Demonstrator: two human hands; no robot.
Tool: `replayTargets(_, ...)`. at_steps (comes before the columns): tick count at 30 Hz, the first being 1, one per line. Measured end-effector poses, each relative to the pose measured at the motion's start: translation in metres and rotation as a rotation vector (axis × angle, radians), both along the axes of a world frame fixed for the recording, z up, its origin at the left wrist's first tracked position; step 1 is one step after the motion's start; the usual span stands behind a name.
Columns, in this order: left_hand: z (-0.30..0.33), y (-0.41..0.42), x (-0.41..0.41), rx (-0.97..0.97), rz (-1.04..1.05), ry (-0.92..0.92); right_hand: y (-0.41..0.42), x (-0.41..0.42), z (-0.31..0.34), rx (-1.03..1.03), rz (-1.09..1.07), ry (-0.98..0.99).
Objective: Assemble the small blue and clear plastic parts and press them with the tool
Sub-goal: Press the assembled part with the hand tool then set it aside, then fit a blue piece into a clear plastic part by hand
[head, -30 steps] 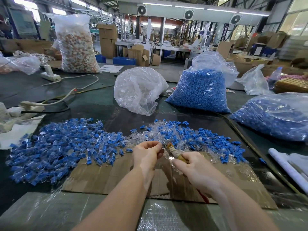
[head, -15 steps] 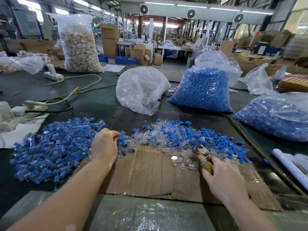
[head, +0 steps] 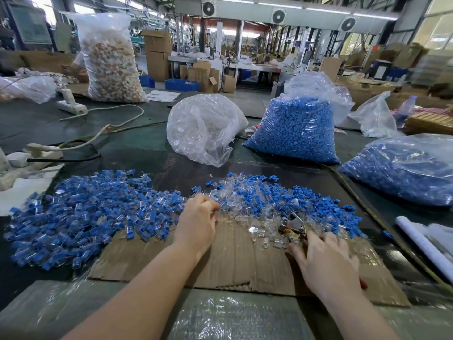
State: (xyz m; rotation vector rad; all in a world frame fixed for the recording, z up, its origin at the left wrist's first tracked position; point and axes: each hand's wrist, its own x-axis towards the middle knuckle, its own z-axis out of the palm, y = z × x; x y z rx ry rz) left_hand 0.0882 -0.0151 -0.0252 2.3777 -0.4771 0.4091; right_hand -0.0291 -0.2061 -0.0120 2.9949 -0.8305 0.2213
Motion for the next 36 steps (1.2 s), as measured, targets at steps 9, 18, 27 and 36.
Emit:
replayTargets(9,-0.013,-0.023,0.000,0.181,0.015,0.102,0.008,0.032,0.021,0.100,0.156,-0.220)
replayTargets(18,-0.015,-0.032,-0.019,-0.047,-0.091,0.103,0.011,0.071,0.018,0.279,0.223,-0.227)
replayTargets(27,-0.015,-0.031,-0.023,-0.100,-0.123,0.103,0.024,0.109,0.009,0.253,0.178,-0.259)
replayTargets(36,-0.011,-0.029,-0.025,-0.103,-0.142,0.060,0.025,0.118,0.004,0.247,0.123,-0.257)
